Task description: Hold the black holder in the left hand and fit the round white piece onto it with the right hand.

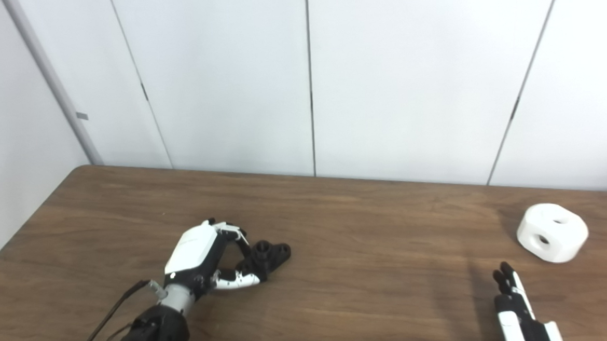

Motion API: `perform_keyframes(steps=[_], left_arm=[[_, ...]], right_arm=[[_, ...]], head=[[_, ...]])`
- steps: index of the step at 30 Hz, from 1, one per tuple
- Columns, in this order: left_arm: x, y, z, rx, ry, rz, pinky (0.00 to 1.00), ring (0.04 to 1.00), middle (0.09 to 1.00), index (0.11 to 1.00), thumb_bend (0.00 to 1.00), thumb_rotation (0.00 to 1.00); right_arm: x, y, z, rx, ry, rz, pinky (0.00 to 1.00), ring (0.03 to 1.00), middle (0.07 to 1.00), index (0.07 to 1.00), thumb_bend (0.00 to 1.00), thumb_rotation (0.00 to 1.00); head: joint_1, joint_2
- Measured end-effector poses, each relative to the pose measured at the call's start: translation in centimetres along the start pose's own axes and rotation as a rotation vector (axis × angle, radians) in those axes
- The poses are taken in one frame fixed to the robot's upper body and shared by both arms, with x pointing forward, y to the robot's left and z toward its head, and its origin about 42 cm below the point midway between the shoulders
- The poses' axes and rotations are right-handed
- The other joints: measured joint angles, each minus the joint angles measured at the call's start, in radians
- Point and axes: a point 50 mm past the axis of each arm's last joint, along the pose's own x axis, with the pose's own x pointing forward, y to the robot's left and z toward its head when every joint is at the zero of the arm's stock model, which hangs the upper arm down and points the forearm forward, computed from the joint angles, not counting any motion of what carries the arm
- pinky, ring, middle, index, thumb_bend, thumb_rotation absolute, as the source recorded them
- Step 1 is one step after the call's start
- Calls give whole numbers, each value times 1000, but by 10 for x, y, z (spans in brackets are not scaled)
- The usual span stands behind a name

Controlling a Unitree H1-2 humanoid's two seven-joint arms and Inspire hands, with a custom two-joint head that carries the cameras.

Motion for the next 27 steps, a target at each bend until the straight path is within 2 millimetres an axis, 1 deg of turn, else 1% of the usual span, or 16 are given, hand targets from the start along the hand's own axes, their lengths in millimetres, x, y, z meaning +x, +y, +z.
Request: perform_keyframes(steps=[2,3,12,15,17,19,21,27], left_arm=[[-5,-3,3,0,-12,-9,983,878,775,486,520,47],[-7,-4,4,-2,-14,-12,984,877,773,486,520,47],[-27,-8,24,27,-95,-59,982,879,779,487,520,48],[-34,-10,31,46,-127,-77,981,881,791,487,521,48],[-38,-10,33,59,-146,-79,976,881,793,487,521,48],[-42,-11,37,68,-165,-85,978,883,796,487,521,48],[-46,-13,37,73,-175,-95,984,886,798,486,521,48],[-57,-17,45,77,-210,-100,1000,896,794,487,521,48]], right_arm=[[0,0,0,0,0,0,1000,996,970,981,590,1000],[0,0,0,0,0,0,1000,995,968,980,590,1000],[0,1,4,-28,3,0,1000,986,961,971,603,1000],[0,2,4,-32,9,1,1000,982,957,969,596,1000],[0,2,5,-32,12,2,1000,982,957,969,596,1000],[0,3,9,-33,6,1,1000,983,958,970,597,1000],[-1,3,13,-31,-5,0,1000,988,959,974,599,1000],[-1,5,17,-42,8,-1,1000,980,952,968,602,1000]], head=[[-14,6],[-29,17],[-71,46],[-94,67],[-97,74],[-107,89],[-109,92],[-137,133]])
